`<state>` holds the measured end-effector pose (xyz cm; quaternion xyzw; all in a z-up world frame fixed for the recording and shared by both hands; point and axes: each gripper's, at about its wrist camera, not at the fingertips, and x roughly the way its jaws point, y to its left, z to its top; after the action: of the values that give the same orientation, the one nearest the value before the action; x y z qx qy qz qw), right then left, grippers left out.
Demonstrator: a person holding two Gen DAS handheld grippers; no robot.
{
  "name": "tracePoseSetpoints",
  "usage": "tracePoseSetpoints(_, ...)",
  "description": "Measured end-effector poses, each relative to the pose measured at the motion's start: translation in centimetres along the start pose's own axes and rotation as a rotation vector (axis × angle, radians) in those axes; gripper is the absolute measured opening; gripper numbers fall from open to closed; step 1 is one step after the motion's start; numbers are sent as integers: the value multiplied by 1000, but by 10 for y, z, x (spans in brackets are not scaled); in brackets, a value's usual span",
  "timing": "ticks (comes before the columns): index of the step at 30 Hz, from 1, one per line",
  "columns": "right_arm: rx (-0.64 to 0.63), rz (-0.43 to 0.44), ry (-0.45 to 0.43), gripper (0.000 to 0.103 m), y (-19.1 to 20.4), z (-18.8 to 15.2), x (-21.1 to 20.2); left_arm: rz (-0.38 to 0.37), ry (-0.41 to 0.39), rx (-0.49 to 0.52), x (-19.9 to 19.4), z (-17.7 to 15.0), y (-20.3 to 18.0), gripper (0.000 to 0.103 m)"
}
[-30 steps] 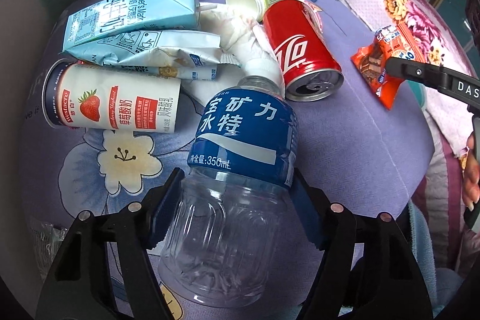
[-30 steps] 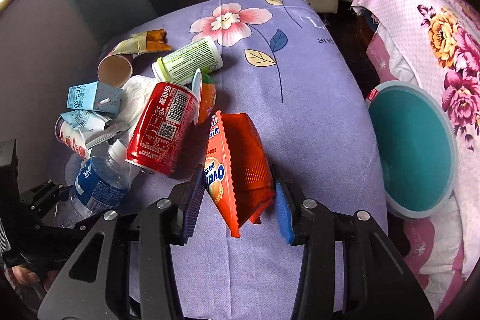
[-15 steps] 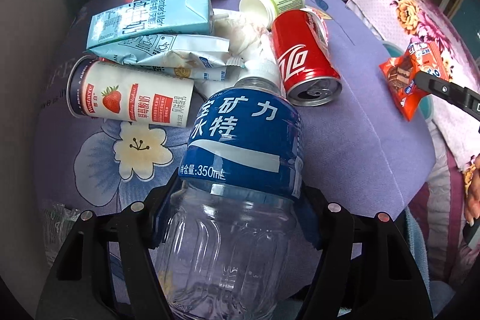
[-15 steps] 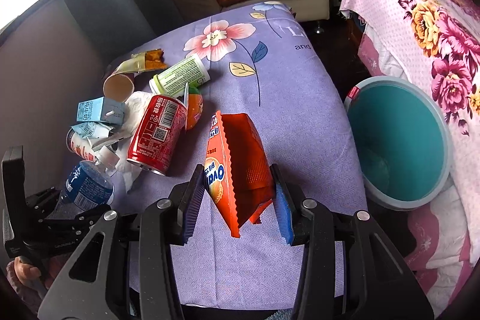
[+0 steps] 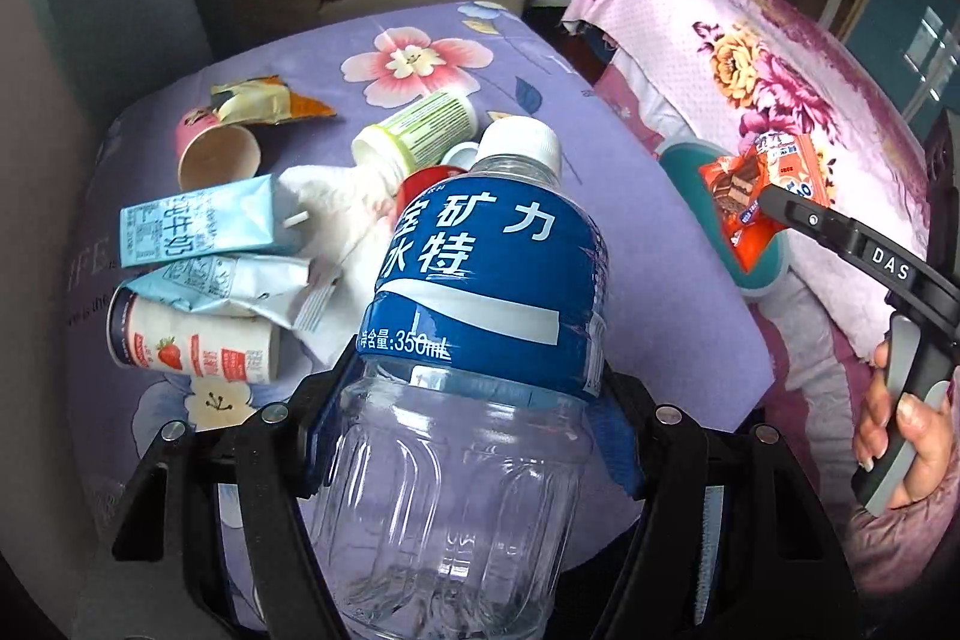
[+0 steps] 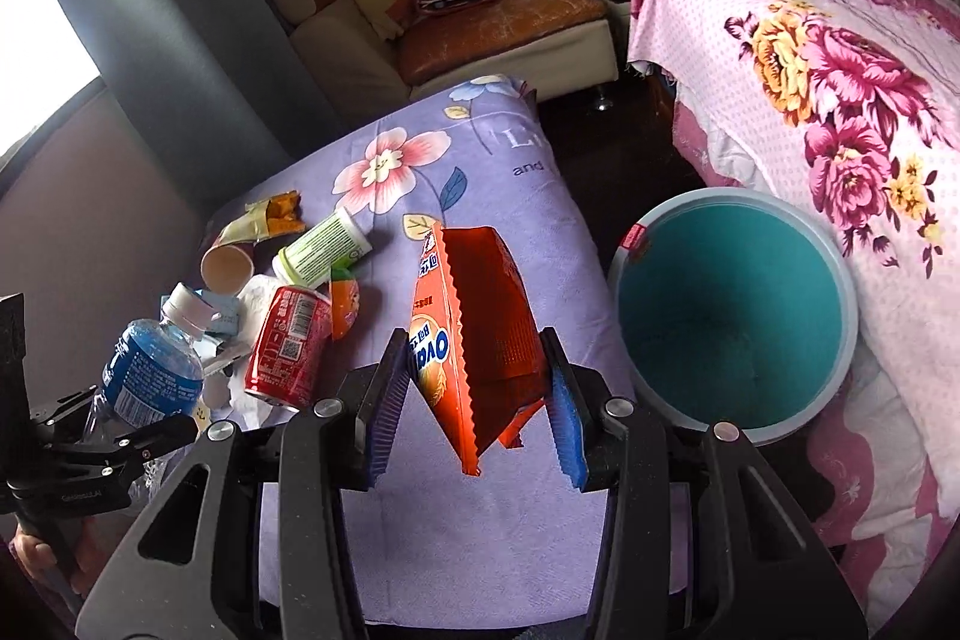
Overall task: Collect trash
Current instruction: 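Carry the orange bag and water bottle over the teal bin with both tools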
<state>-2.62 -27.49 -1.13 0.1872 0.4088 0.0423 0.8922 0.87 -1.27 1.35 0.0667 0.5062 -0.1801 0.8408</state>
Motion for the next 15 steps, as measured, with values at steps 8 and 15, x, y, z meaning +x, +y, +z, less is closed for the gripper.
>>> tracePoseSetpoints(8,182,-105,-72,41,-91,11,-25,-93,52,174,65,53,-102,69)
tracePoseSetpoints(15,260,-156,-61,41,-137,8,-21,-130,121,305,121,78,-178,69)
